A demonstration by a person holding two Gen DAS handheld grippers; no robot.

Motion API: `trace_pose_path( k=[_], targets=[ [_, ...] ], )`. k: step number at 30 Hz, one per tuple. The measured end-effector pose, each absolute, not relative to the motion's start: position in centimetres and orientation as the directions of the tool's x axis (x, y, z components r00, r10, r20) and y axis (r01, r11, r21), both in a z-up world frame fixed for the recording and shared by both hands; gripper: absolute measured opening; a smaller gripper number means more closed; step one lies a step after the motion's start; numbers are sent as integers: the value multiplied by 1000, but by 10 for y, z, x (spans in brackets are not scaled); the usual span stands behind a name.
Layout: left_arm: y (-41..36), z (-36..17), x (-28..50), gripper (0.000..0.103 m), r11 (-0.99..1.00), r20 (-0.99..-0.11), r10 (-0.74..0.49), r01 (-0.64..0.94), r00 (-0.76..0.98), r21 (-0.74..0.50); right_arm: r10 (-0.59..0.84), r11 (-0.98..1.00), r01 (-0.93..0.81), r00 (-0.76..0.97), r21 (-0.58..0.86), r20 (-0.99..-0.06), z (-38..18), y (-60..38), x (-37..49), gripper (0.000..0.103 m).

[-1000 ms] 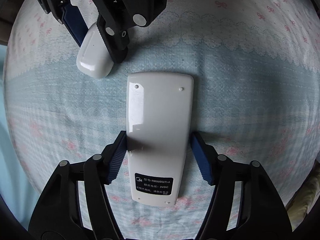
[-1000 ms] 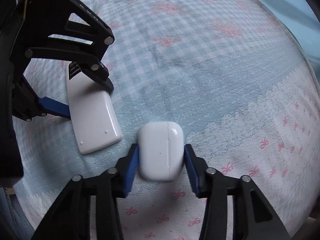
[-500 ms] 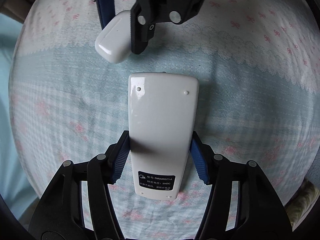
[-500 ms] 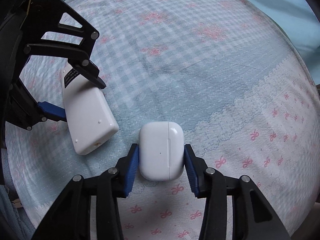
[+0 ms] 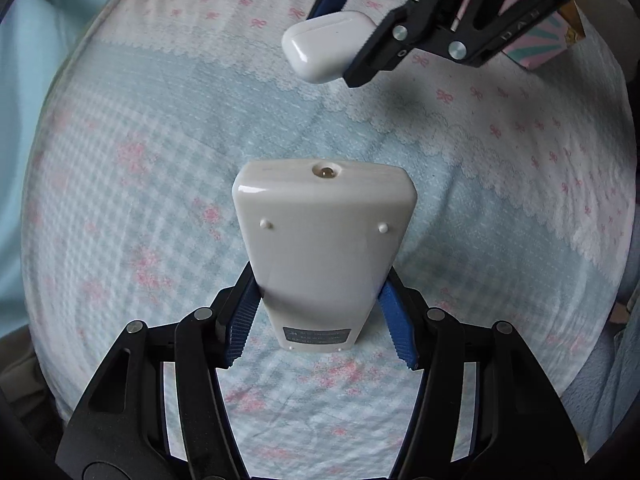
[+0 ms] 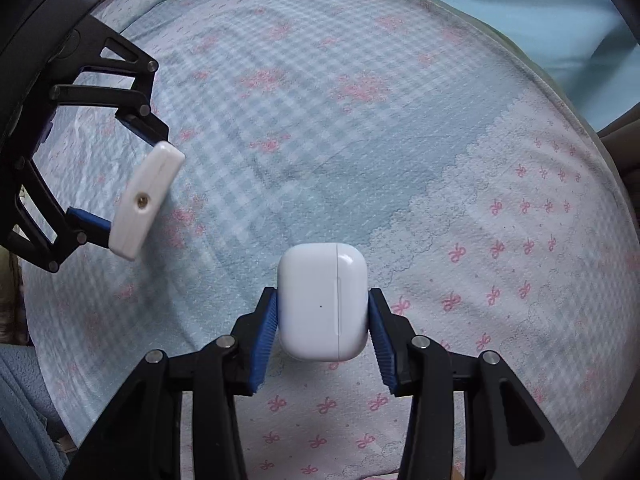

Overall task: Organize rigid objects
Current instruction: 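Lift the remote and earbud case and carry both over the cardboard box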

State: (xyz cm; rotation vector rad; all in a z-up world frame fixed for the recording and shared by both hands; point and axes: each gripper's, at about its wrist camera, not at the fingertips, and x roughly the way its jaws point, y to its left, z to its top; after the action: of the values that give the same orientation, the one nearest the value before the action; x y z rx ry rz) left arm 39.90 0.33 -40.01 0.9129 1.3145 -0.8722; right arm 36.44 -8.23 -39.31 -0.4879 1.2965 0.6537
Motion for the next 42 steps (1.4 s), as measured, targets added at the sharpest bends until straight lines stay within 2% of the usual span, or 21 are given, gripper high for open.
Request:
trace_pose_path(
  k=[5,13,23,31,36,42],
  targets=[
    [25,-367,402,54,460,-996,-48,887,70,40,179,751,-660,155,33,-972,-369,-88,348,41],
    [12,-330,383,54,508,-992,-88,861,95,37,205,816,-575,195,58,-959,-336,-94,328,41],
    [-48,-239,361,54,532,-973,-183,847,141,23,230,893,-440,283,87,-931,-242,-153,280,41],
    [-146,-182,331,54,514,-951,-270,858,149,-11,187,936,-345,335,65,-924,-177,-237,226,41],
    [-215,-179,313,54,521,-941,-317,851,115,-72,150,961,-270,351,54,-924,-163,-297,195,41],
    [-284,-211,293,54,534,-941,-331,835,62,-133,120,980,-192,339,56,-933,-178,-358,168,41]
  ],
)
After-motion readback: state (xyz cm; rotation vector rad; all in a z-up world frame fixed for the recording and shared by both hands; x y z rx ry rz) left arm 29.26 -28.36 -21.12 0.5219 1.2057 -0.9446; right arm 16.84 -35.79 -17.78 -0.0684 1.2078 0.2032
